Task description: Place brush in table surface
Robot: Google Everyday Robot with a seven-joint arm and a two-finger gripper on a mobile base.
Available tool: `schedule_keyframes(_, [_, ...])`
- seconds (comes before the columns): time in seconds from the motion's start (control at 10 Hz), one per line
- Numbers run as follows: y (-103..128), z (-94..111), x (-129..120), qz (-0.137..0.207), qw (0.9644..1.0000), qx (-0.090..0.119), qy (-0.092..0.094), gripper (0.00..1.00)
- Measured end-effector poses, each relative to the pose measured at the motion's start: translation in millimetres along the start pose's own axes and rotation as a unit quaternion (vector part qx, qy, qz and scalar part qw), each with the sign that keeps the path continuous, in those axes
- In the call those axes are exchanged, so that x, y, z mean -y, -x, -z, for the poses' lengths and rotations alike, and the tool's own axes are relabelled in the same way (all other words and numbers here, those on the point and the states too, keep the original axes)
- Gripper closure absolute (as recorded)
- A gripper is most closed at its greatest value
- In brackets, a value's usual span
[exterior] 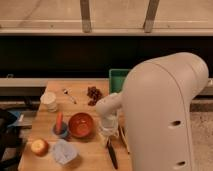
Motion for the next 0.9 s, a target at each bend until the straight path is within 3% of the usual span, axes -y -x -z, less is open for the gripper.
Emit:
schedule_keyframes(0.2, [1.7, 1.6, -2.7, 0.003, 1.0, 0.001, 0.001, 0.95])
schedule_keyframes(0.3, [0.4, 1.5, -2.8, 0.003, 1.0, 0.001, -0.002, 0.99])
schedule_keyframes(0.6, [-3.2, 20.8, 2.0, -0.014, 0.9987, 0.036, -0.034, 1.0])
schedule_keyframes(0.9, [-7.5, 58.9, 11.7, -0.023, 0.9949, 0.078, -0.059, 1.0])
